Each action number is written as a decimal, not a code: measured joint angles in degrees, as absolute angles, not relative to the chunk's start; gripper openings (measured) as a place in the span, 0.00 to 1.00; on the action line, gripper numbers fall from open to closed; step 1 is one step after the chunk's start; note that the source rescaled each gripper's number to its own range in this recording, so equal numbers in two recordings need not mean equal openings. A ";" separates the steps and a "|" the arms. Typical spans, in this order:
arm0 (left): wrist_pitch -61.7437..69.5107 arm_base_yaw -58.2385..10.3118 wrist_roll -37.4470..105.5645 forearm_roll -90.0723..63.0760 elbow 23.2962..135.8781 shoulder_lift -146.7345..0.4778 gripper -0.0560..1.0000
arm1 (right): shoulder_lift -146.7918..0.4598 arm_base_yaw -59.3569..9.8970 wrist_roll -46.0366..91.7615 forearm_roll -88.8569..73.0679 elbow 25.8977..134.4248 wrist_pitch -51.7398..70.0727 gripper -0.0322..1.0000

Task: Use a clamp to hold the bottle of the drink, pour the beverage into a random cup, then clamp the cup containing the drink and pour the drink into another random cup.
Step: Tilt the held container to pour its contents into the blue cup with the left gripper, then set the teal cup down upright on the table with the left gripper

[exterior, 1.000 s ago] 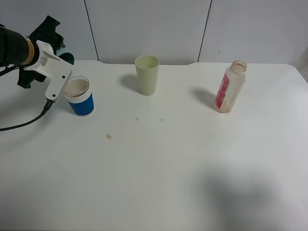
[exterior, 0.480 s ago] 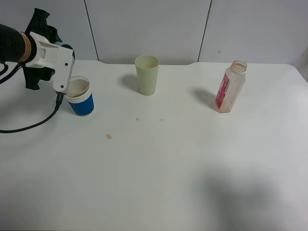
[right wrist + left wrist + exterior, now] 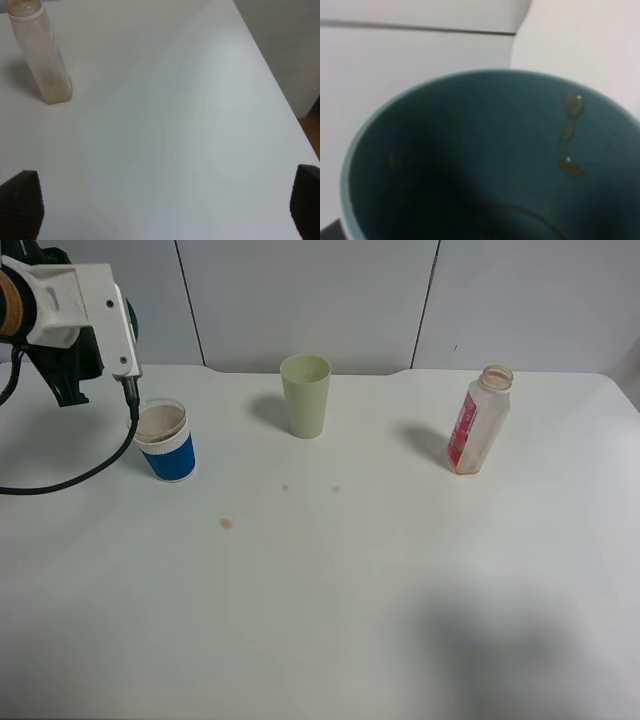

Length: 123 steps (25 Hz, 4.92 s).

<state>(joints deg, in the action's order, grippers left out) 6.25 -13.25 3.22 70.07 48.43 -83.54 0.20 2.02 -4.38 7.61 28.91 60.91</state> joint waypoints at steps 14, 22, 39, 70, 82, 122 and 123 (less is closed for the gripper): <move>-6.00 0.13 3.22 37.09 48.43 -75.27 0.06 | 0.20 2.02 -4.38 7.61 28.91 60.91 0.98; -12.15 4.70 3.28 28.48 47.68 -75.27 0.06 | 0.20 2.02 -4.38 7.61 28.91 60.91 0.98; -48.84 12.60 3.48 14.03 22.21 -74.96 0.06 | 0.20 2.02 -4.38 7.61 28.91 60.91 0.98; -68.83 12.60 5.93 16.20 21.22 -110.12 0.06 | 0.20 2.02 -4.38 7.61 28.91 60.91 0.98; -68.83 12.60 3.22 18.91 29.88 -116.86 0.06 | 0.20 2.02 -4.38 7.61 28.91 60.91 0.98; -70.20 12.49 3.96 26.73 36.64 -122.76 0.06 | 0.20 2.02 -4.38 7.61 28.91 60.91 0.98; -70.20 12.49 3.96 26.73 36.64 -122.76 0.06 | 0.20 2.02 -4.38 7.61 28.91 60.91 0.98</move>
